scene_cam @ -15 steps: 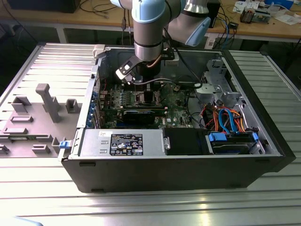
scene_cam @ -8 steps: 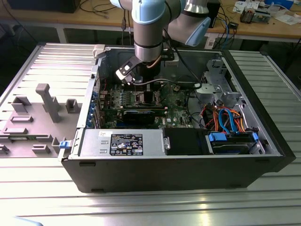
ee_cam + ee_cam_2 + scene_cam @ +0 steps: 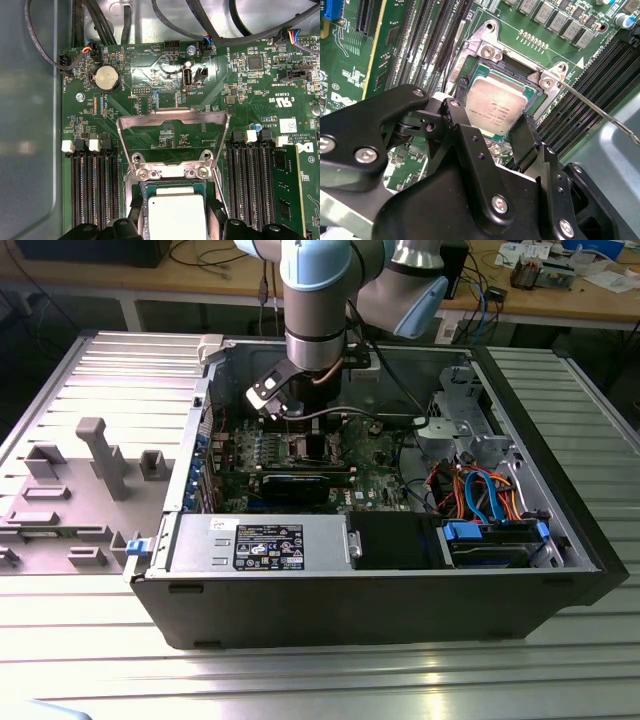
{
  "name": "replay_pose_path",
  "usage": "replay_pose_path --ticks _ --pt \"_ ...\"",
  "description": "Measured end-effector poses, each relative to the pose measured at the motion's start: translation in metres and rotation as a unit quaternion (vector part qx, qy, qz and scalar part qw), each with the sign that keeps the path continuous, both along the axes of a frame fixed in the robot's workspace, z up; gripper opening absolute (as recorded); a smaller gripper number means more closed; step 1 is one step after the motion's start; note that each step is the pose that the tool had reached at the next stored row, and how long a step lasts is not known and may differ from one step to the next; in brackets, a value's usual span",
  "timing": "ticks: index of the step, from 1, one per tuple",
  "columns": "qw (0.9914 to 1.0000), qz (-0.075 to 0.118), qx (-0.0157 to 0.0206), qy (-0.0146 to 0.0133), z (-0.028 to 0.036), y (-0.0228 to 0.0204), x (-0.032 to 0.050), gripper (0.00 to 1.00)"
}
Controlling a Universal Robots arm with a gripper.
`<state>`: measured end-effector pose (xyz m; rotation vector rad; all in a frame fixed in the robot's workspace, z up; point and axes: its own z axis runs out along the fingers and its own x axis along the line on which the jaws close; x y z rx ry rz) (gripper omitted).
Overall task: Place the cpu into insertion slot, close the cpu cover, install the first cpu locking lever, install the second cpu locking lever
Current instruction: 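Place the cpu into insertion slot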
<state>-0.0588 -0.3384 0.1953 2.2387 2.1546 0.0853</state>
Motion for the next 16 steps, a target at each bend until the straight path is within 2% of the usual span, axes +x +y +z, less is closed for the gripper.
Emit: replay_pose_path --ticks 16 --pt "1.0 0.0 -0.0005 0.0008 0.0027 0.0 0.0004 0.59"
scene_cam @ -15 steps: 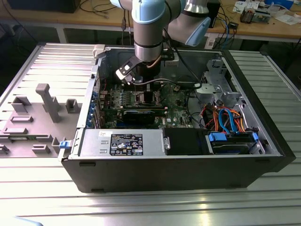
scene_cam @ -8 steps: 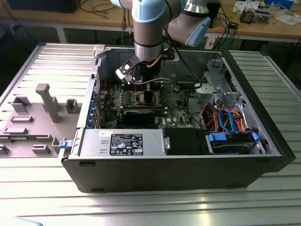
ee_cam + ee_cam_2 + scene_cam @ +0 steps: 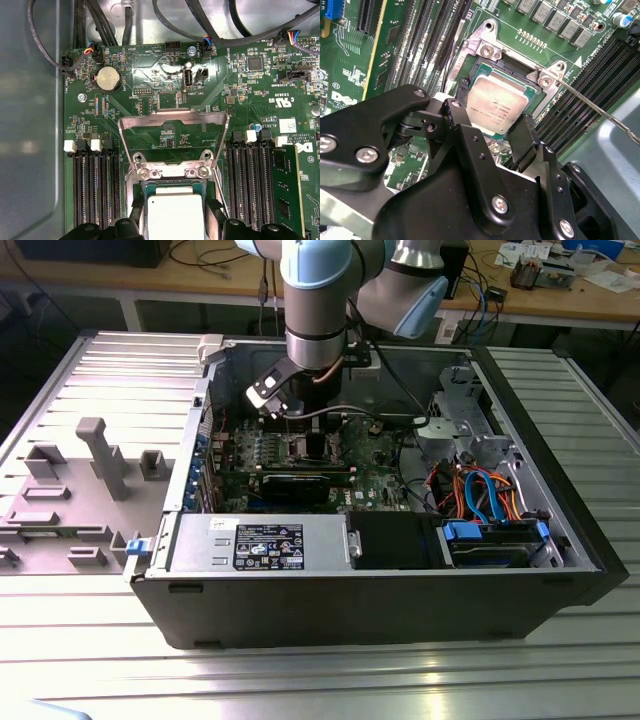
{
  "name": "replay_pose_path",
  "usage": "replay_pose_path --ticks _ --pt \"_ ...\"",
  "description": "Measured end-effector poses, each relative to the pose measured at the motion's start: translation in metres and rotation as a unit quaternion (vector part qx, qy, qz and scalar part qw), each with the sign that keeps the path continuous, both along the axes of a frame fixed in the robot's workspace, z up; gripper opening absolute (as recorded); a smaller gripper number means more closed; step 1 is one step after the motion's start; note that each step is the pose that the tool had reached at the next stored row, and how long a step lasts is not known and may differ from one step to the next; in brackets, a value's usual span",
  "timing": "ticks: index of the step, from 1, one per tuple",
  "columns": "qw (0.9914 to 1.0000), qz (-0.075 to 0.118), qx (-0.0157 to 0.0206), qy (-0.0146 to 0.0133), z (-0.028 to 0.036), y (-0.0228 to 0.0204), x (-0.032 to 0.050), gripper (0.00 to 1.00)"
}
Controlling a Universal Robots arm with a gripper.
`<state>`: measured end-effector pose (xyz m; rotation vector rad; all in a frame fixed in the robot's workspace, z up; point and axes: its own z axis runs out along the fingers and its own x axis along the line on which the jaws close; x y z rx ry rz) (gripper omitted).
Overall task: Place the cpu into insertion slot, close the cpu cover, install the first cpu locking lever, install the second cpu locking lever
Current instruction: 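Place the cpu into insertion slot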
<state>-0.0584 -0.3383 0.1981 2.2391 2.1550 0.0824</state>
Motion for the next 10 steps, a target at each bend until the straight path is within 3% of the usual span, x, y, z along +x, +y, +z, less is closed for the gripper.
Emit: replay_pose_path --ticks 1,2,6,10 --pt "1.0 0.0 0.0 0.0 0.0 0.0 0.0 0.59" --pt "1.0 0.0 0.0 0.0 0.0 0.0 0.0 0.65" --pt "1.0 0.0 0.0001 0.0 0.0006 0.0001 0.0001 0.65" --pt "1.0 0.0 0.0 0.0 0.0065 0.0 0.0001 0.65"
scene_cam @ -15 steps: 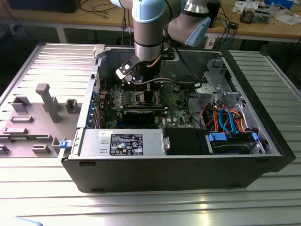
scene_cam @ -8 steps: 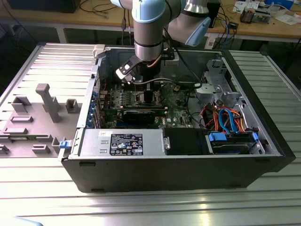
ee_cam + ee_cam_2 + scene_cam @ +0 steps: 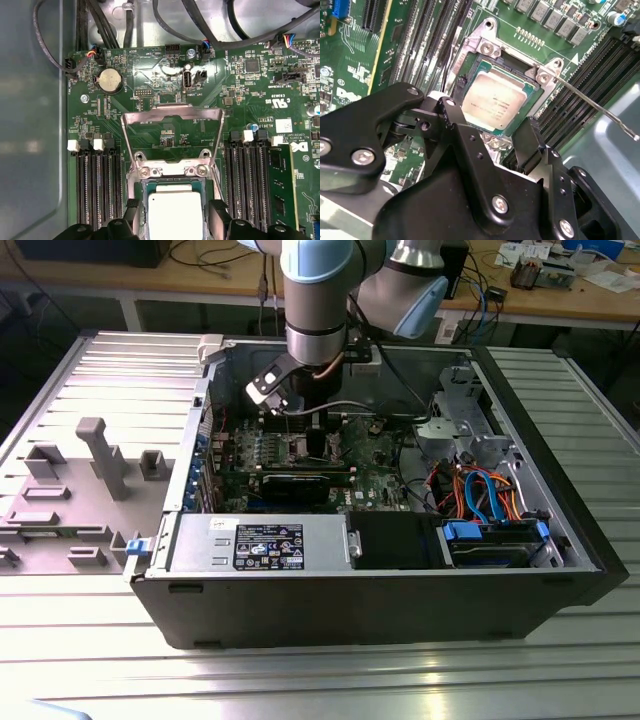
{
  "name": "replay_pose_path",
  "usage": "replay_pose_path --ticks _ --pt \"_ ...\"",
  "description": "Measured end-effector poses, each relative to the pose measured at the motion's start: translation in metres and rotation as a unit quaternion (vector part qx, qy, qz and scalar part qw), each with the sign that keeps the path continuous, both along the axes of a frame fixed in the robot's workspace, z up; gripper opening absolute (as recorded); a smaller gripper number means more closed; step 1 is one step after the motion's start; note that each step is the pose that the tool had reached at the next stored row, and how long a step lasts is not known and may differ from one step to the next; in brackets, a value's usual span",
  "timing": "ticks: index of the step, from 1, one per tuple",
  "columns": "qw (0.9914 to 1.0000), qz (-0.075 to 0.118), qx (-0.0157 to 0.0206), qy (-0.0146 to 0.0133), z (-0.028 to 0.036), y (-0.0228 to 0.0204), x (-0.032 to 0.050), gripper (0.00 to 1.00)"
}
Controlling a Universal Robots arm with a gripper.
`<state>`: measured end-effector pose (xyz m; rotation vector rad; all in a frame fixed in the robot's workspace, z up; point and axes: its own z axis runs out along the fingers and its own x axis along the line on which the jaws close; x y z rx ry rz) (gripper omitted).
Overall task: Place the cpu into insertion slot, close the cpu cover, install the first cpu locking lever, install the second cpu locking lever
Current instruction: 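Place the cpu into insertion slot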
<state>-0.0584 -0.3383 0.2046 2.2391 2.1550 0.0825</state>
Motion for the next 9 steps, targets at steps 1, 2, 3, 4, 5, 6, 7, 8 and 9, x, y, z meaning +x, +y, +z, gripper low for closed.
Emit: replay_pose_path --ticks 1,2,3,4,5,6,7,8,9 --pt "1.0 0.0 0.0 0.0 0.0035 0.0 0.0 0.65" --pt "1.0 0.0 -0.0001 0.0003 0.0081 0.0 0.0 0.65" --pt "1.0 0.0 0.0001 0.0003 0.0092 0.0 0.0 0.65" --pt "1.0 0.0 0.0 0.0004 0.0093 0.0 0.0 0.65" --pt "1.0 0.0 0.0 0.0007 0.0096 0.0 0.0 0.51" --pt "1.0 0.0 0.0 0.0024 0.0106 0.0 0.0003 0.45" --pt "0.99999 0.0 0.0 0.0035 0.0113 0.0 0.0004 0.39" --pt "0.99999 0.0 0.0 0.0041 0.0115 0.0 0.0005 0.33" --pt "0.99999 0.0 0.0001 0.0048 0.0116 0.0 0.0008 0.27"
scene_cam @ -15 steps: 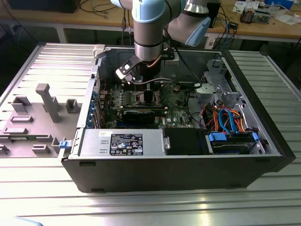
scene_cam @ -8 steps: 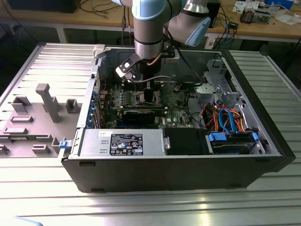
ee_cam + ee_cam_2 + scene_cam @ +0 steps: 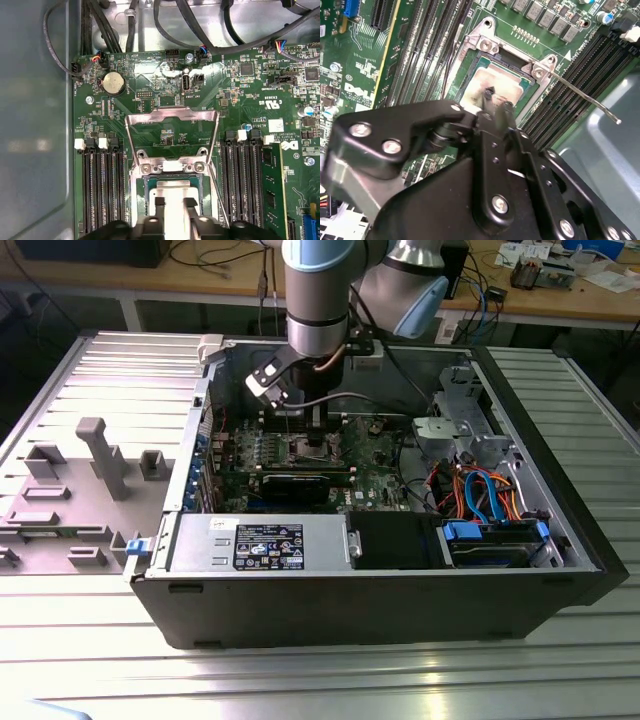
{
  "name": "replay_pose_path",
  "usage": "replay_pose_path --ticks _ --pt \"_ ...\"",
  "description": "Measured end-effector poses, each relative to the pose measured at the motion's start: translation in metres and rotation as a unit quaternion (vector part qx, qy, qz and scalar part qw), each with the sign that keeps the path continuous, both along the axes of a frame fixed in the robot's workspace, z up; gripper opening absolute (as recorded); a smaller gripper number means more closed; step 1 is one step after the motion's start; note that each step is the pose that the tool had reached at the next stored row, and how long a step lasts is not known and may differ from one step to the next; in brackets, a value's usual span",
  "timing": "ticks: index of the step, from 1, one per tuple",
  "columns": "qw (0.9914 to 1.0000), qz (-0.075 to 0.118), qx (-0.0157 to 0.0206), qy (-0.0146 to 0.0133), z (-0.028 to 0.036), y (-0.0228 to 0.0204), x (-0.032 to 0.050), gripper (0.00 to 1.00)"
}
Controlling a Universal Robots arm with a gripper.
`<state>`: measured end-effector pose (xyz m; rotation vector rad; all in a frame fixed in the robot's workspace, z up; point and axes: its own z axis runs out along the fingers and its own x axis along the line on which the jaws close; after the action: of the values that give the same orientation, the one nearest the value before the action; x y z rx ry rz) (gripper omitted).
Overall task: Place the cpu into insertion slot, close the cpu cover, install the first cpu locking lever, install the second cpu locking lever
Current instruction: 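Place the cpu into insertion slot, then close the cpu cover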
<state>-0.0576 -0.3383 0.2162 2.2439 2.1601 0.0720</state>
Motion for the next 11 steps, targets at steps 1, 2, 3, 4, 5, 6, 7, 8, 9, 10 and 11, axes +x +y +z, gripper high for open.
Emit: replay_pose_path --ticks 1,2,3,4,5,6,7,8,9,10,11 --pt "1.0 0.001 -0.0001 0.0019 0.0002 -0.0001 0.0005 0.15" --pt "1.0 0.002 -0.0001 0.0026 0.0001 0.0 0.0008 0.11" --pt "0.99999 0.002 -0.0001 0.0028 0.0001 0.0 0.0008 0.11" --pt "0.99999 0.002 -0.0001 0.0028 0.0001 0.0 0.0009 0.11" --pt "0.99999 0.002 -0.0001 0.0028 0.0001 0.0 0.0009 0.11" --pt "0.99999 0.002 -0.0001 0.0028 0.0001 0.0 0.0009 0.11" --pt "0.99999 0.002 -0.0001 0.0028 0.0001 0.0 0.0009 0.11" --pt "0.99999 0.002 -0.0001 0.0029 0.0001 0.0 0.0009 0.11" --pt "0.99999 0.002 -0.0001 0.0028 0.0001 0.0 0.0009 0.11" --pt "0.99999 0.002 -0.0001 0.0029 0.0001 0.0 0.0009 0.11" --pt "0.99999 0.002 -0.0001 0.0029 0.0001 0.0 0.0009 0.11"
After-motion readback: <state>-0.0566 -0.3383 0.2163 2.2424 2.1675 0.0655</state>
